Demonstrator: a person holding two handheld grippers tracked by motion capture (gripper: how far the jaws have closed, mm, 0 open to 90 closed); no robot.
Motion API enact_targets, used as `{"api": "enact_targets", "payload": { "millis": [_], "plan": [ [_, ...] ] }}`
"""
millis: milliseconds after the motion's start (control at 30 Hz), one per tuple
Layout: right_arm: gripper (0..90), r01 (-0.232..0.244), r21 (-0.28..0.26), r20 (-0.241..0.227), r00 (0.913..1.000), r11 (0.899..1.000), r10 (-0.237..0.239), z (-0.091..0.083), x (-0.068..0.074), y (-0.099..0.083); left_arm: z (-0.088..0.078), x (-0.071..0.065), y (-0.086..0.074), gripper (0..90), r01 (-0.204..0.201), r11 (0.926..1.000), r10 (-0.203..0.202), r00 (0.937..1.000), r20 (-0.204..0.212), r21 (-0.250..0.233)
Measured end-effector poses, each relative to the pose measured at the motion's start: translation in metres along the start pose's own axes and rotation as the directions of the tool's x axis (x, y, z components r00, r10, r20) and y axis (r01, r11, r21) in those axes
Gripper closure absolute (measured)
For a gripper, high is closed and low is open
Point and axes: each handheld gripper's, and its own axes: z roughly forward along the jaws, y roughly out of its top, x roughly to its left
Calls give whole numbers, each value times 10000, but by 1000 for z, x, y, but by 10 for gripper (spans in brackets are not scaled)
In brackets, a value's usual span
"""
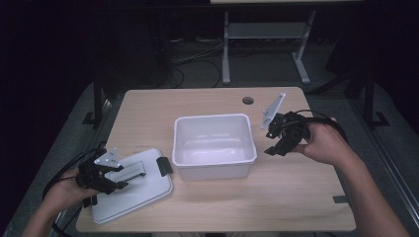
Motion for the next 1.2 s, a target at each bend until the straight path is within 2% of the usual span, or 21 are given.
{"api": "enact_targets", "payload": {
  "millis": [300, 767, 1000, 1200],
  "plan": [
    [412, -489, -66, 43, 9988, 9988, 490, 4, 4, -29, 0, 0, 2, 392, -48, 10000, 48, 10000, -74, 67],
    [389, -947, -190, 32, 9955, 9953, 948, 14, 9, -56, 0, -1, 3, 414, -42, 10000, 42, 9999, -141, -10],
    [365, -1128, -234, 1, 9936, 9933, 1128, 26, 15, -70, 3, -2, 2, 424, -17, 10000, 18, 9999, -111, 20],
    [357, -1298, -248, -72, 9915, 9912, 1297, 38, 18, -80, 5, -3, 2, 476, -119, 9998, 119, 9999, -47, 127]
  ]
}}
